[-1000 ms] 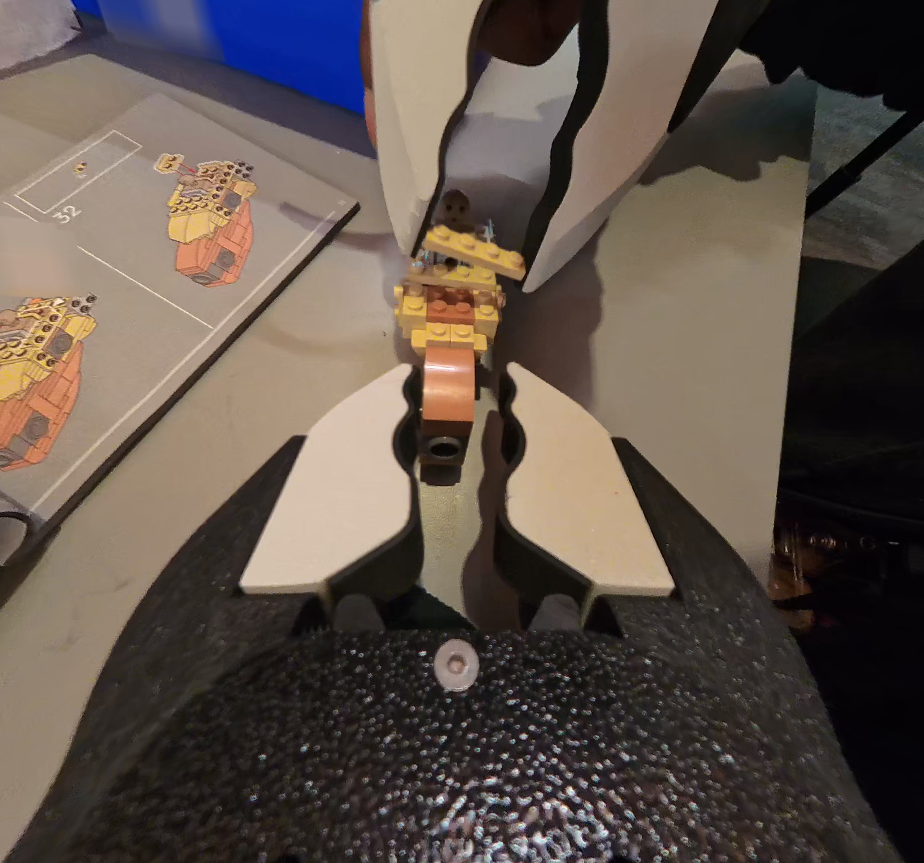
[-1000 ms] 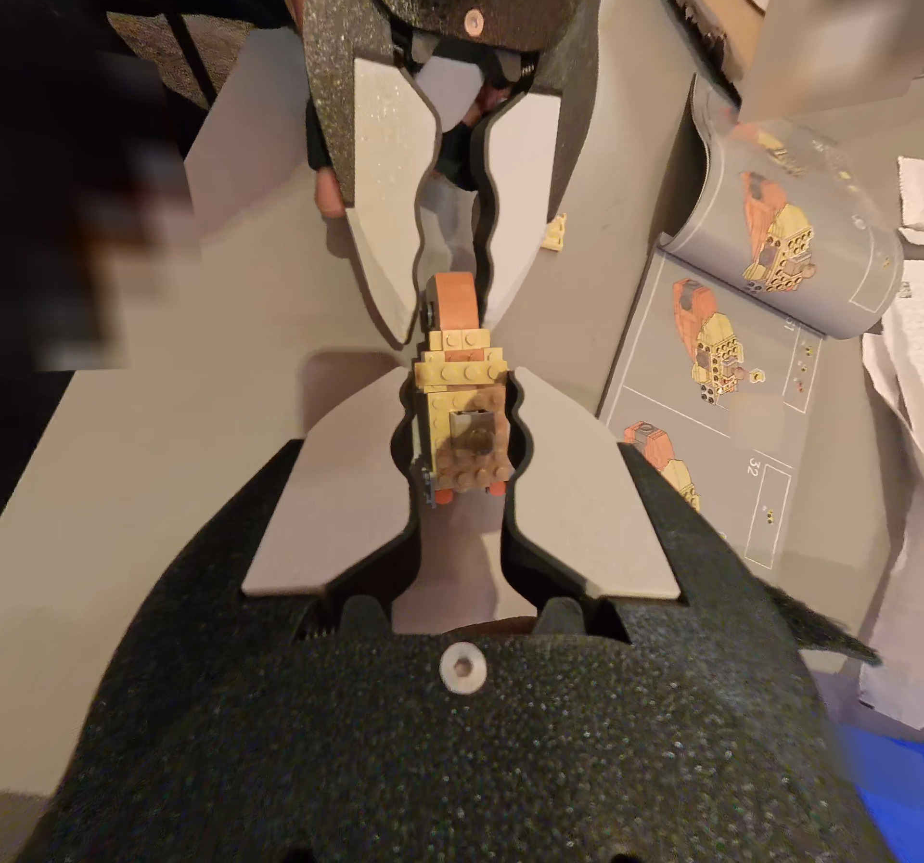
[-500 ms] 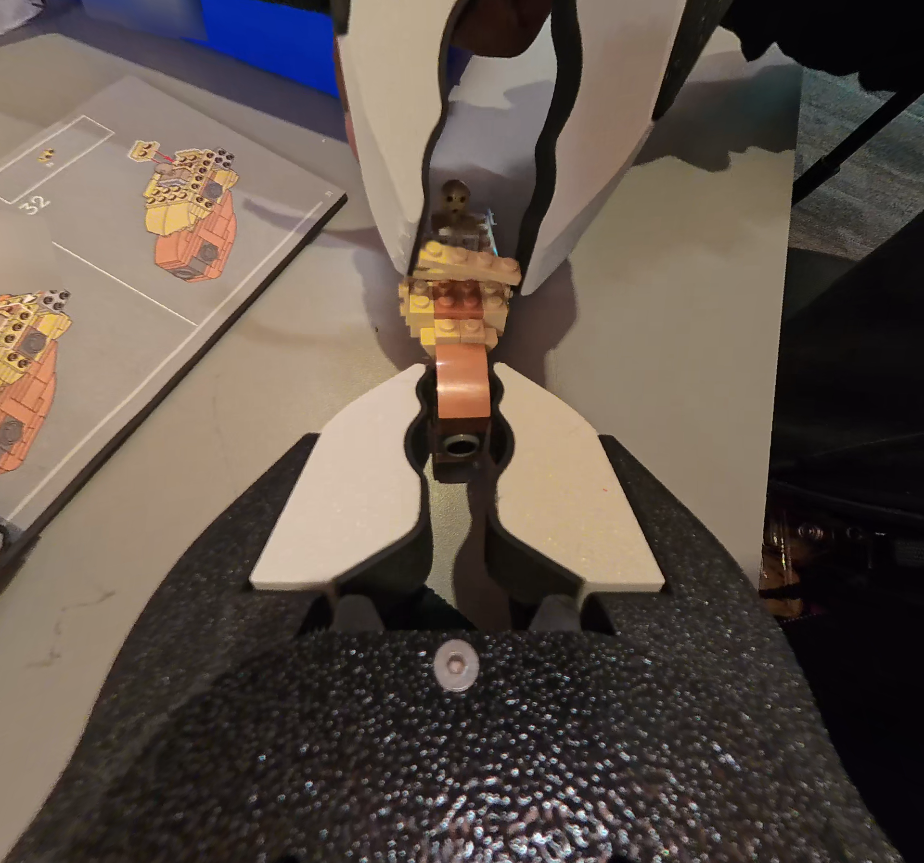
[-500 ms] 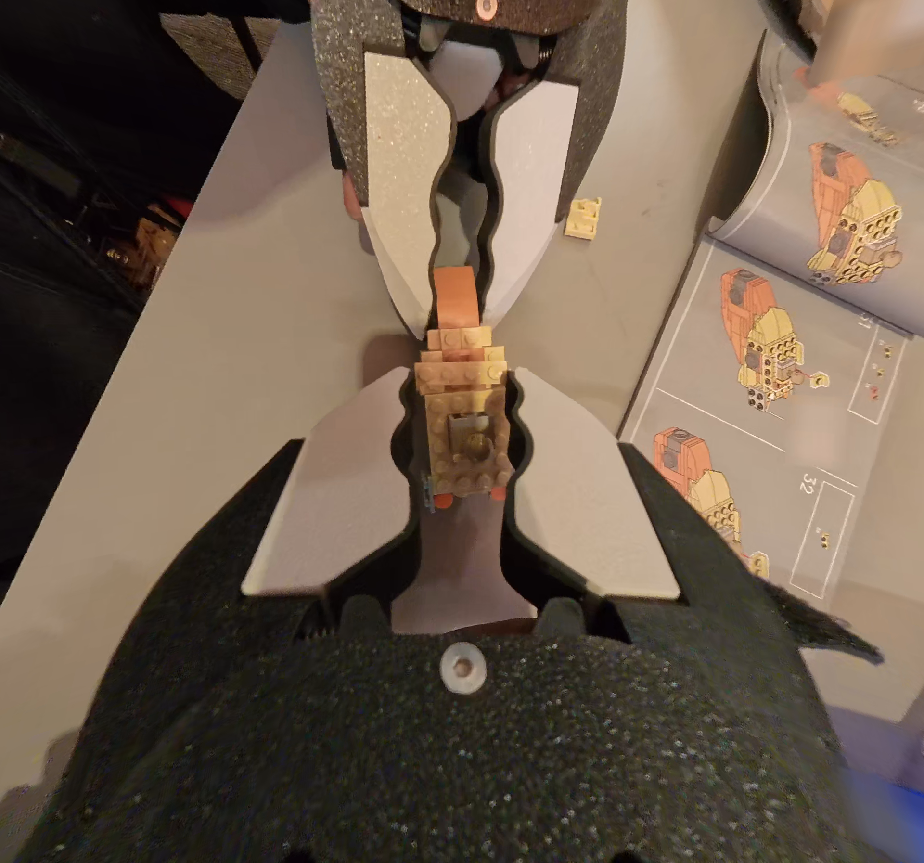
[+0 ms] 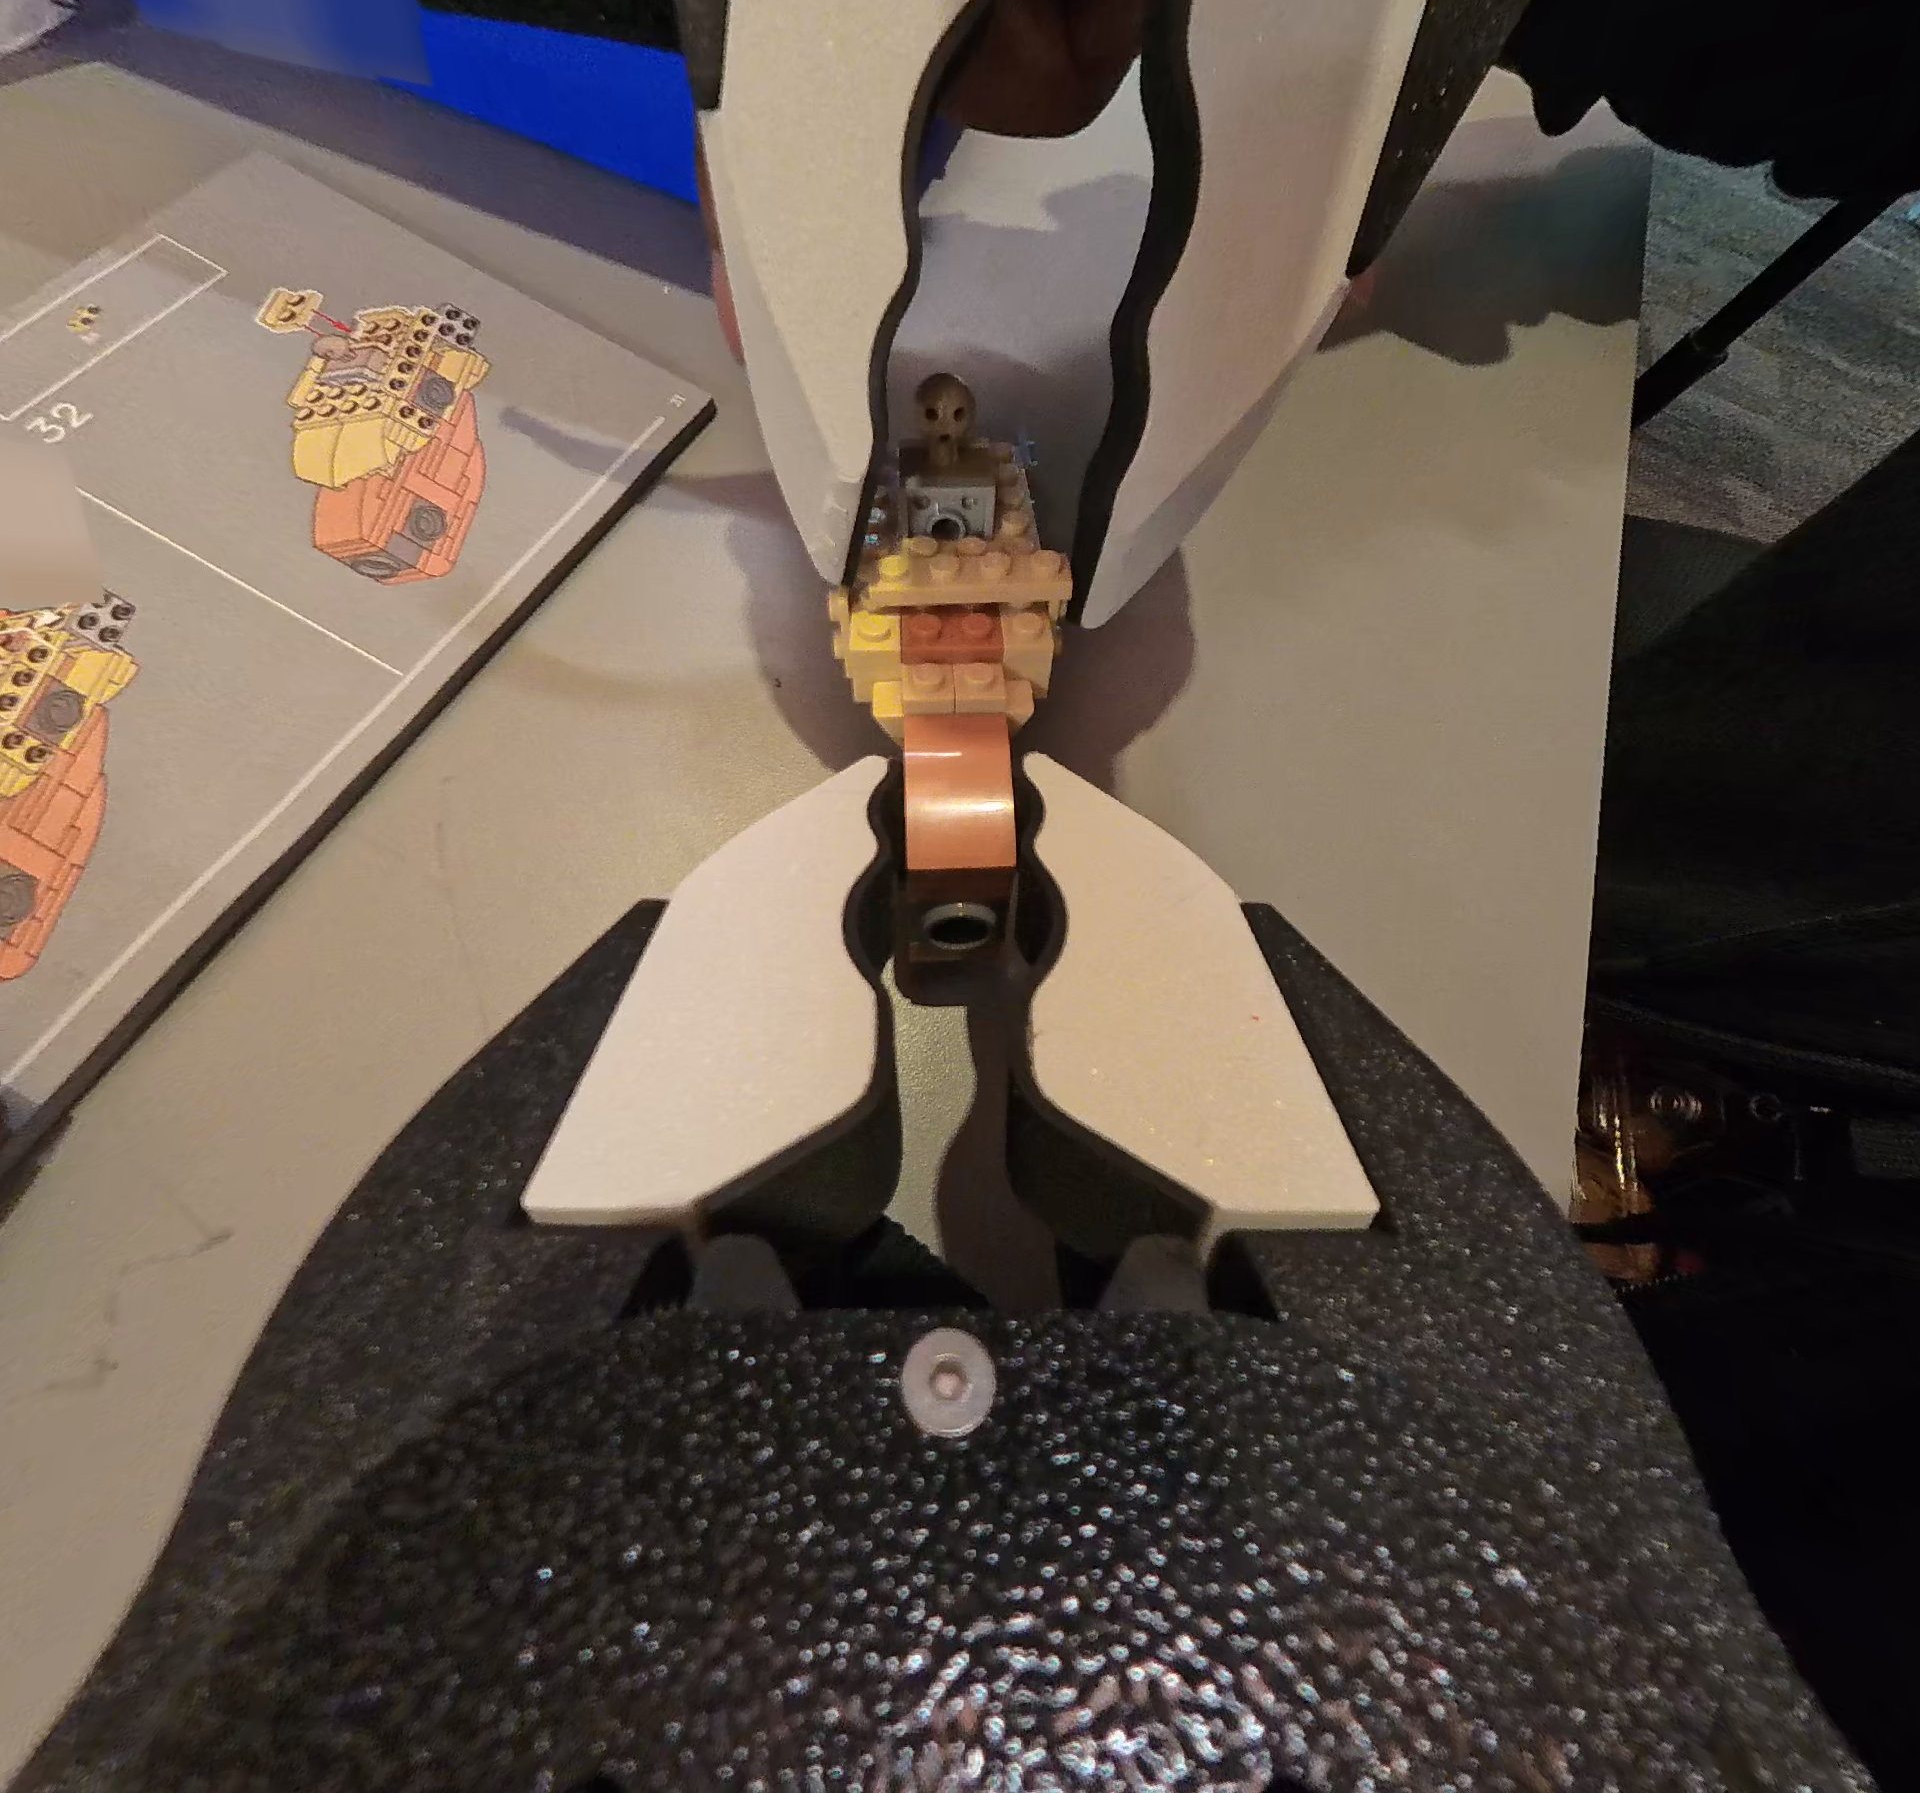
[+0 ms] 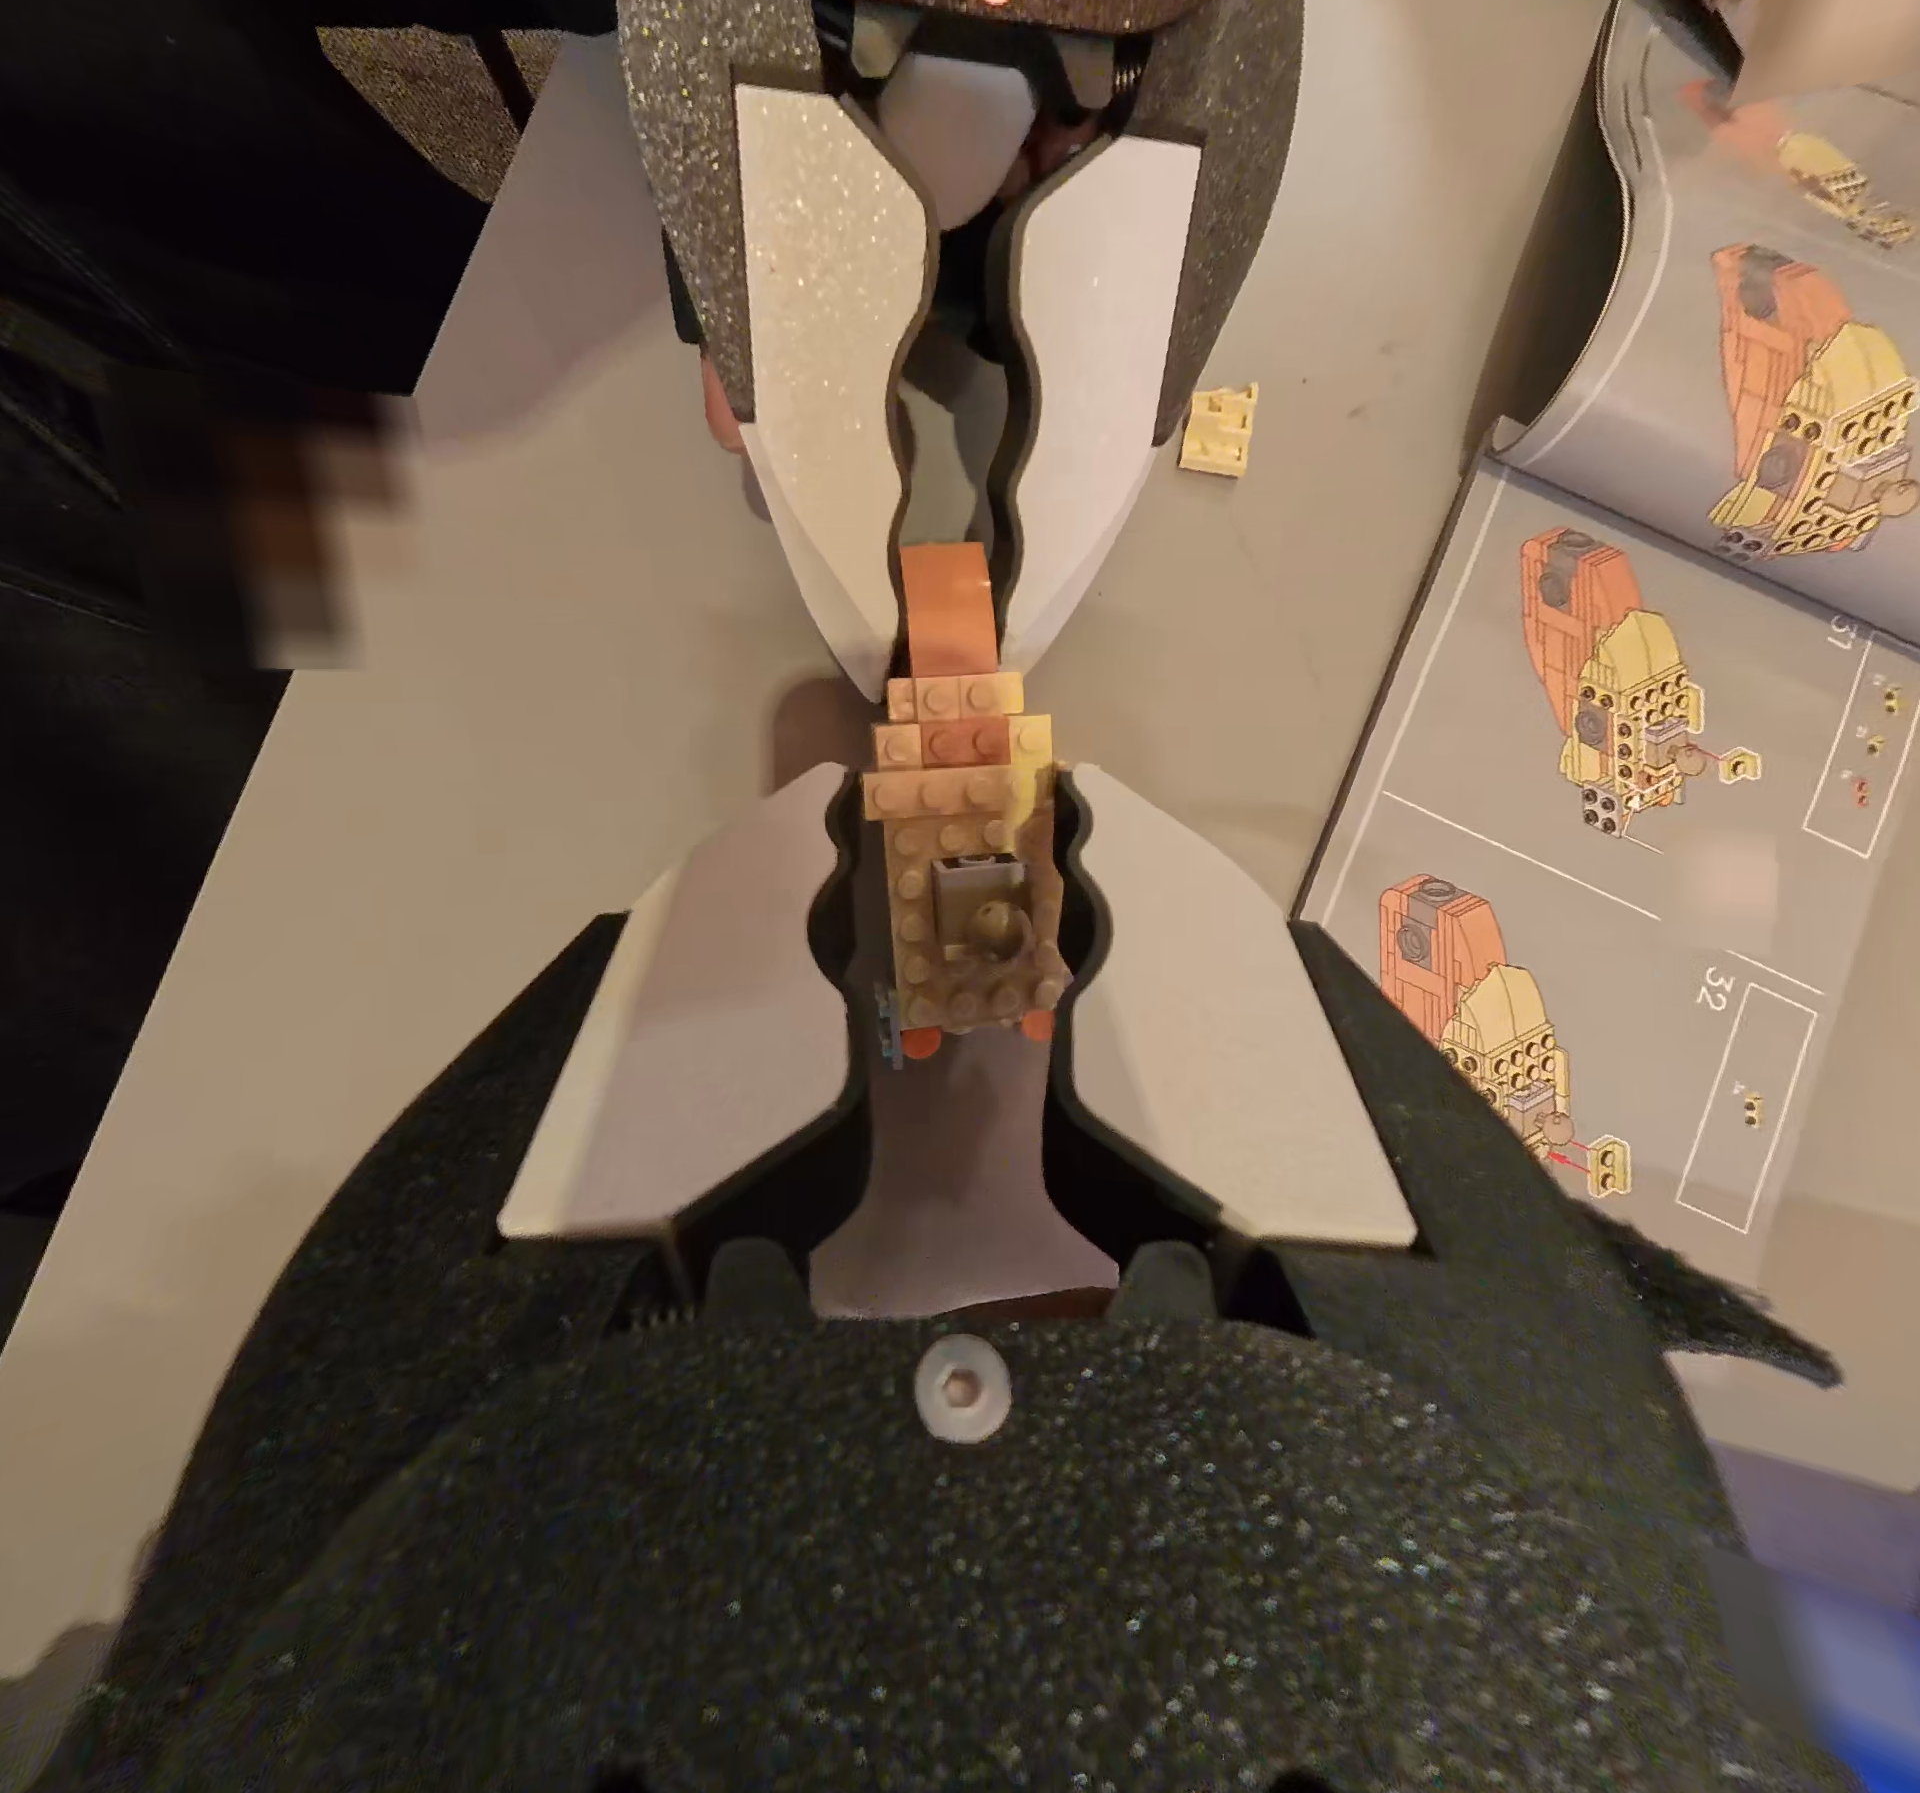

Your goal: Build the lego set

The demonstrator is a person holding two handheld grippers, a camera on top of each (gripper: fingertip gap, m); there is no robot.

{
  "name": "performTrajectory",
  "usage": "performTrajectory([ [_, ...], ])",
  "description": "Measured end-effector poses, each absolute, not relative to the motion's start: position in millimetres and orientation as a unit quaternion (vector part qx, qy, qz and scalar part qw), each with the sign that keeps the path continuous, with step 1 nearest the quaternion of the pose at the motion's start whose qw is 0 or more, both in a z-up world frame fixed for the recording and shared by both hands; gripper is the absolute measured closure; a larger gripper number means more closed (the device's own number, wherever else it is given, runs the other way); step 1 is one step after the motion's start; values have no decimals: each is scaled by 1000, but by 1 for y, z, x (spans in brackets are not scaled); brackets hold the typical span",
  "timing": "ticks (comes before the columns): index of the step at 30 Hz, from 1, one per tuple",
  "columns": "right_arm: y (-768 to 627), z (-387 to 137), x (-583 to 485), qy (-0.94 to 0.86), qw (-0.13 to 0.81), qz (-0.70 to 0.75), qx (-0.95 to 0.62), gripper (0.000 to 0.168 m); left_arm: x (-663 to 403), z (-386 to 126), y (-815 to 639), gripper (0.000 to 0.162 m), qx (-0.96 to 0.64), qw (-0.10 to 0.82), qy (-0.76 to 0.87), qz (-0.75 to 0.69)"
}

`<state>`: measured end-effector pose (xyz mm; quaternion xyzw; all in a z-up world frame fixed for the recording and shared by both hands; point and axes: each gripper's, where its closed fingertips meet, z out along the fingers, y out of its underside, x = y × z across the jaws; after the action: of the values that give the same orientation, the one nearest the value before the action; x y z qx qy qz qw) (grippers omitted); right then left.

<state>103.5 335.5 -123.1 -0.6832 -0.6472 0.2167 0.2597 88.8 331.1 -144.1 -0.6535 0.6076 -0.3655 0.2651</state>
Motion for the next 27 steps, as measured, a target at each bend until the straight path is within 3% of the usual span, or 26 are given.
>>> performTrajectory([
  [9,328,-112,109,-623,305,229,-683,130,89,-144,331,144,-654,264,607,-367],
  [17,318,-106,108,-599,358,196,-689,155,89,-144,331,144,-655,263,605,-368],
  [27,317,-114,101,-602,346,193,-694,155,88,-144,331,144,-655,265,605,-366],
])
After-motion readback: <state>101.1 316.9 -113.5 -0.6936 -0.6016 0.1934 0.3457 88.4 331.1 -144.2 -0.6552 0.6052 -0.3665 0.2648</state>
